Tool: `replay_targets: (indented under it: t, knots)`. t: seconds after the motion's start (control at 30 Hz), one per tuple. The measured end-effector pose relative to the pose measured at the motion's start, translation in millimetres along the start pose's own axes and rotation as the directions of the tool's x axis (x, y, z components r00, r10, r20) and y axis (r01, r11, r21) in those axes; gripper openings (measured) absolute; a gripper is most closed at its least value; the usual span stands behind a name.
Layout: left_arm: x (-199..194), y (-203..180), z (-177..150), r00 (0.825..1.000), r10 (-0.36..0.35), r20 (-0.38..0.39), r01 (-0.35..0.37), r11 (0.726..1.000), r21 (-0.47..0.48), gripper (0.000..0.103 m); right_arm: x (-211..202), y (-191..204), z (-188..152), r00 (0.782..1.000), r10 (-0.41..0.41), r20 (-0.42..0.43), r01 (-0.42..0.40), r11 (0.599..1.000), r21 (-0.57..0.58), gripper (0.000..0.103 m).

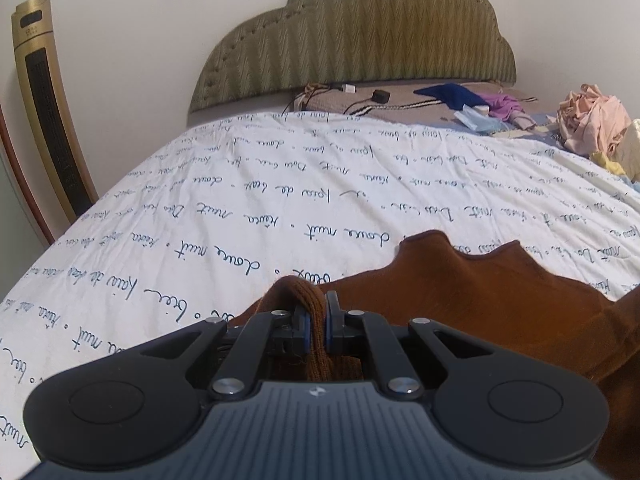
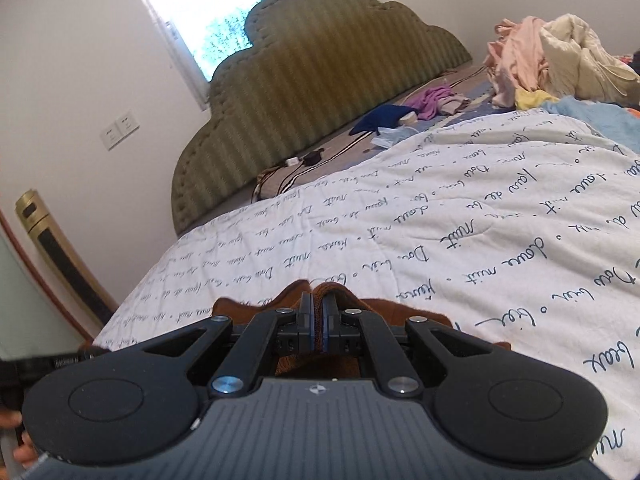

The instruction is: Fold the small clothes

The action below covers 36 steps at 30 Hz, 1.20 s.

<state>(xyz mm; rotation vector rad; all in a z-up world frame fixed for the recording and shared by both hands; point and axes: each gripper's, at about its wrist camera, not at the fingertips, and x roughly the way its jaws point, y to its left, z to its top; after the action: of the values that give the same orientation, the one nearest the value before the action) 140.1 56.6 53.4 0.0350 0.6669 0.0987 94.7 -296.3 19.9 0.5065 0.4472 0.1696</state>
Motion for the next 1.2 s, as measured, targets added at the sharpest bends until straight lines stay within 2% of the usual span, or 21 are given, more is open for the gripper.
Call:
replay_targets:
  t: [0.3,0.47,0.67,0.8,0.97,1.0,1.03,1.07,1.1,1.13,1.2]
  knots:
    - [32,-1,2,0.998,0.006,-0.067,-0.006,1.0,-0.008,0.007,32,-6,6,0.999,-0.031,-0.012,0.031,0.999,0.038,0.008]
    - [57,4,3,0.989,-0.025,-0.143,0.021,0.999,-0.035,0.008,55,-17,6,0.998,-0.046,-0.038,0.049,0.994,0.095,0.008]
    - [77,22,5,0.971,-0.101,-0.218,0.068,0.985,-0.157,0.009,83,-31,2,0.994,-0.059,-0.087,0.072,0.985,0.158,0.008]
    - [87,43,11,0.948,-0.196,-0.249,0.118,0.948,-0.297,0.011,97,-38,-1,0.991,-0.064,-0.118,0.084,0.98,0.178,0.009]
    - [96,73,11,0.913,-0.326,-0.244,0.174,0.854,-0.491,0.019,112,-49,-4,0.986,-0.075,-0.151,0.107,0.97,0.218,0.017]
    - [96,78,11,0.908,-0.346,-0.235,0.184,0.835,-0.519,0.023,114,-50,-5,0.985,-0.08,-0.153,0.113,0.969,0.219,0.017]
    - [95,82,10,0.907,-0.357,-0.223,0.191,0.822,-0.537,0.028,115,-52,-5,0.984,-0.082,-0.156,0.116,0.968,0.221,0.021]
    - [93,85,10,0.913,-0.349,-0.213,0.187,0.82,-0.54,0.031,116,-54,-5,0.984,-0.081,-0.158,0.116,0.967,0.226,0.026]
    - [89,87,11,0.926,-0.322,-0.195,0.175,0.827,-0.535,0.037,116,-54,-5,0.985,-0.077,-0.154,0.111,0.967,0.229,0.035]
    - [84,88,12,0.941,-0.289,-0.174,0.161,0.838,-0.522,0.048,114,-53,-4,0.987,-0.078,-0.143,0.109,0.968,0.224,0.043]
    - [72,88,15,0.971,-0.203,-0.125,0.119,0.868,-0.482,0.067,105,-44,-1,0.988,-0.125,-0.094,0.139,0.976,0.169,0.053]
